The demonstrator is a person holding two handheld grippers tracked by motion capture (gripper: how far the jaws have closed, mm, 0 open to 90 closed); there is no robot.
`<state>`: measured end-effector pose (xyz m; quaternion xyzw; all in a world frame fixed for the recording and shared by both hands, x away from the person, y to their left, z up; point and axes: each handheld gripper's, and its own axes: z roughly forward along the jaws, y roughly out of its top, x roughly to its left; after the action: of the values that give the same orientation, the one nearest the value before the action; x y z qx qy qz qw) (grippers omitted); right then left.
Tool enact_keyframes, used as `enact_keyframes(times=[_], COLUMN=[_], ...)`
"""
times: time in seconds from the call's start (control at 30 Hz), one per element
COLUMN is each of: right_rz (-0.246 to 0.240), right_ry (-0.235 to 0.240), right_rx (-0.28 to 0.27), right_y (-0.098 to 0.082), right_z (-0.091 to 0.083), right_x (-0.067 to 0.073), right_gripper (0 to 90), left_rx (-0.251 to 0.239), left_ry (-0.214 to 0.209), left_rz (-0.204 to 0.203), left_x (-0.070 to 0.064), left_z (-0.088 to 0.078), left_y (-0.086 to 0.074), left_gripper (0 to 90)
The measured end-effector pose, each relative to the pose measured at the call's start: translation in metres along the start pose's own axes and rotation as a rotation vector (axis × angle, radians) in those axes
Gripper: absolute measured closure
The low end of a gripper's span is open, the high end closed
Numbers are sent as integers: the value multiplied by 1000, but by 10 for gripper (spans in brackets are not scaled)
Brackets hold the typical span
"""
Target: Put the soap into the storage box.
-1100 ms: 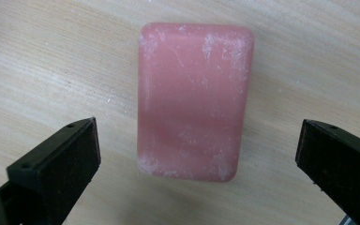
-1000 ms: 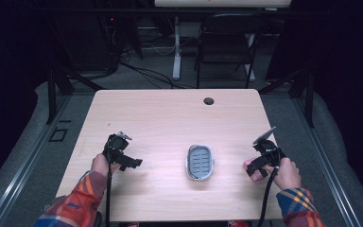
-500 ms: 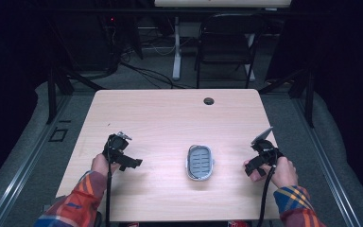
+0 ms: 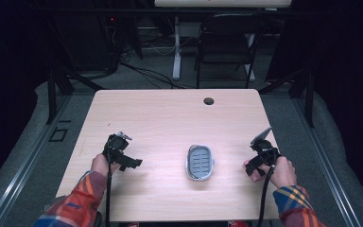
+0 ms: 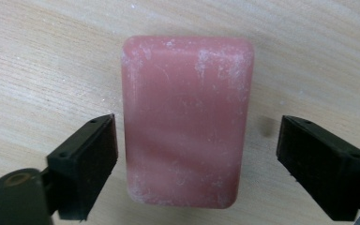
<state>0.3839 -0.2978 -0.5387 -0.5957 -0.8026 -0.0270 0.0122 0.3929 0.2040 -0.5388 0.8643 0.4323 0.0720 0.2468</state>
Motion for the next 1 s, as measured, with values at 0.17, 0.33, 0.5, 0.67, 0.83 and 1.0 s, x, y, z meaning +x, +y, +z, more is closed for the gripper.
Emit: enact_keyframes(times=[0.17,0.33,0.5,0.67,0.83,1.0], right_rz=[-13,-3,1,7,9,-11], right_ry=[-24,-23,-20,-23,-15,-26], right_rx=[22,19,12,12,15,46], right_y=[0,1,1,1,1,2], right_z=[2,3,4,5,6,7], right_x=[1,2,3,4,3,2], right_gripper=[170,218,240,243,246,266], left_rx=[-1,-4,-3,-2,0,2], left_ry=[0,-2,-3,-4,-6,-6], left_rz=[0,-1,-1,0,2,2], left_x=[0,0,0,0,0,0], left_z=[0,0,0,0,0,0], left_y=[0,0,0,0,0,0], left_gripper=[1,1,1,1,1,1])
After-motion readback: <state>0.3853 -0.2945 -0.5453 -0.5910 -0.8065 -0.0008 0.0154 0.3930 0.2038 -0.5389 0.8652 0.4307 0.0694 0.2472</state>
